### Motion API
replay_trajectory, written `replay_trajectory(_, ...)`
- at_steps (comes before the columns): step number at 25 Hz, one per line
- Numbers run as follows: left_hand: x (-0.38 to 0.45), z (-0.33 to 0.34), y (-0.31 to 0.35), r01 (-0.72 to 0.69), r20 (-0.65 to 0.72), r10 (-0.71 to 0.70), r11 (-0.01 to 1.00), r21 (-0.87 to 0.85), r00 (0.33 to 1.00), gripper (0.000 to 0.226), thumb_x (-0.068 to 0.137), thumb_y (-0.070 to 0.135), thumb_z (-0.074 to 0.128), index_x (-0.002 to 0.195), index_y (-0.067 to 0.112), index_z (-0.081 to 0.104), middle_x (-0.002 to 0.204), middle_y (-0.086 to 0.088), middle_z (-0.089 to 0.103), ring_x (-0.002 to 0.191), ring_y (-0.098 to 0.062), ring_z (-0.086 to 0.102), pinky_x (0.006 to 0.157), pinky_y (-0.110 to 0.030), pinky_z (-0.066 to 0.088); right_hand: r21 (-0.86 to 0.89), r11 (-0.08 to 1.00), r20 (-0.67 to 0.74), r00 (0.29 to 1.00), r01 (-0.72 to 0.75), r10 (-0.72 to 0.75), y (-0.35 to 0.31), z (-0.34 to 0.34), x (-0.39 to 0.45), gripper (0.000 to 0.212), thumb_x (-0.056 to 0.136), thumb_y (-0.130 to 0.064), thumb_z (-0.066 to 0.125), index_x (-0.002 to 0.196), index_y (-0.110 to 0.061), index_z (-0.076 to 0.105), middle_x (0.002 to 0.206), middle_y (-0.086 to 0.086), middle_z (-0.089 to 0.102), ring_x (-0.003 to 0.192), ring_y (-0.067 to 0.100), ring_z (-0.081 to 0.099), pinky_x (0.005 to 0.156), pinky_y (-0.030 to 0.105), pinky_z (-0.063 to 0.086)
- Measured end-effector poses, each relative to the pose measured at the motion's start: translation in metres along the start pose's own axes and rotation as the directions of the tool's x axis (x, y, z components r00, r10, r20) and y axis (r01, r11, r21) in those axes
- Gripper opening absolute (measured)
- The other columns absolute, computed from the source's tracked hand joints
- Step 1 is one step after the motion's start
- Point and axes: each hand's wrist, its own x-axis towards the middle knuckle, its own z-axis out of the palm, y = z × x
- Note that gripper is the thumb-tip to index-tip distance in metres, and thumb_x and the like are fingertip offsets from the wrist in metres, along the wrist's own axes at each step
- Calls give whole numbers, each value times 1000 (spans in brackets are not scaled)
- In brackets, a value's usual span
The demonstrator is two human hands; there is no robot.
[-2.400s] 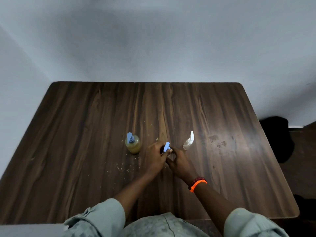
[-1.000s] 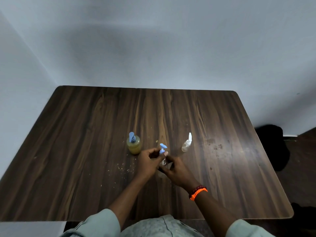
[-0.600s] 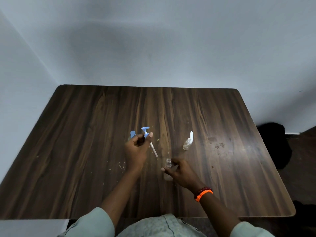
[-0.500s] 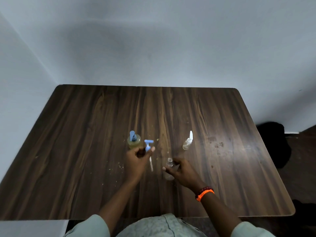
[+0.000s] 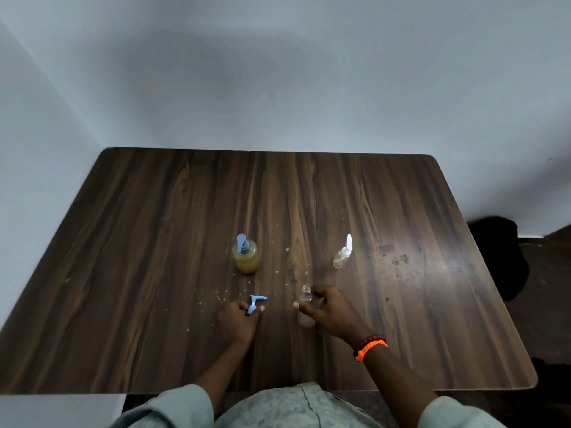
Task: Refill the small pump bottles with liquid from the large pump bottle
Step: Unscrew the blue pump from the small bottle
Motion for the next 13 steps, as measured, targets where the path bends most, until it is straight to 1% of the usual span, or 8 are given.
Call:
replay_trajectory(2, 1, 3, -3, -10, 5, 10, 1000, 2, 1000, 45, 74, 20, 94, 56, 20, 52, 60, -3, 61, 69, -26, 63, 65, -33, 45, -3, 1000, 10, 1000, 0, 0, -2, 1, 1, 50, 89, -54, 73, 123, -18, 69, 116, 1, 69, 102, 13, 67, 80, 25, 55)
replay_trajectory(4, 1, 3, -3, 13, 27, -12, 999, -34, 1000, 42, 72, 20, 95, 62, 17, 55, 63, -5, 61, 72, -29, 64, 64, -35, 45, -12, 1000, 19, 1000, -2, 3, -4, 2, 2, 55, 88, -55, 73, 127, -17, 67, 119, 2, 68, 105, 16, 66, 82, 26, 54)
replay_trajectory(6, -2, -1, 3, 8, 25, -7, 998, -63, 1000, 37, 72, 23, 95, 82, 8, 63, 79, -14, 69, 80, -31, 66, 71, -43, 53, -31, 1000, 16, 1000, 8, -7, -6, 2, 3, 56, 87, -57, 72, 127, -17, 67, 118, 1, 67, 105, 16, 66, 80, 25, 52)
replay_trajectory(7, -5, -4, 7, -38, 6, 39, 998, -59, 999, 40, 74, 25, 94, 94, 6, 65, 90, -15, 71, 86, -30, 68, 76, -44, 56, -31, 999, 9, 1000, 18, -18, -8, 3, 4, 55, 87, -57, 72, 125, -17, 68, 116, 0, 68, 103, 15, 66, 78, 24, 51)
replay_trajectory(9, -16, -9, 19, -299, -22, 299, 954, -31, 954, 38, 82, 31, 86, 108, 10, 68, 106, -8, 70, 95, -23, 67, 81, -38, 58, -5, 999, -26, 999, 43, -43, -15, 4, 4, 48, 87, -57, 73, 116, -18, 72, 108, 0, 71, 96, 13, 67, 73, 22, 48)
replay_trajectory(10, -23, -12, 27, -421, 9, 421, 907, -19, 907, 39, 83, 35, 80, 113, 12, 68, 112, -4, 67, 99, -19, 67, 83, -33, 58, 22, 997, -43, 997, 69, -68, -20, 5, 5, 42, 88, -56, 73, 109, -19, 74, 100, -1, 73, 89, 11, 68, 71, 22, 48)
replay_trajectory(11, -30, -13, 34, -492, 77, 491, 871, -13, 868, 45, 82, 39, 73, 120, 15, 68, 118, -1, 65, 105, -15, 66, 87, -30, 58, 50, 994, -50, 994, 100, -98, -26, 7, 7, 37, 88, -55, 74, 101, -21, 75, 92, -3, 75, 83, 9, 68, 68, 23, 49)
replay_trajectory(13, -36, -16, 41, -549, 208, 537, 836, 2, 817, 65, 78, 44, 68, 136, 17, 61, 133, 3, 62, 121, -10, 61, 100, -27, 54, 81, 983, -35, 986, 165, -163, -41, 11, 10, 31, 89, -52, 74, 98, -23, 77, 86, -6, 76, 79, 5, 70, 68, 23, 53)
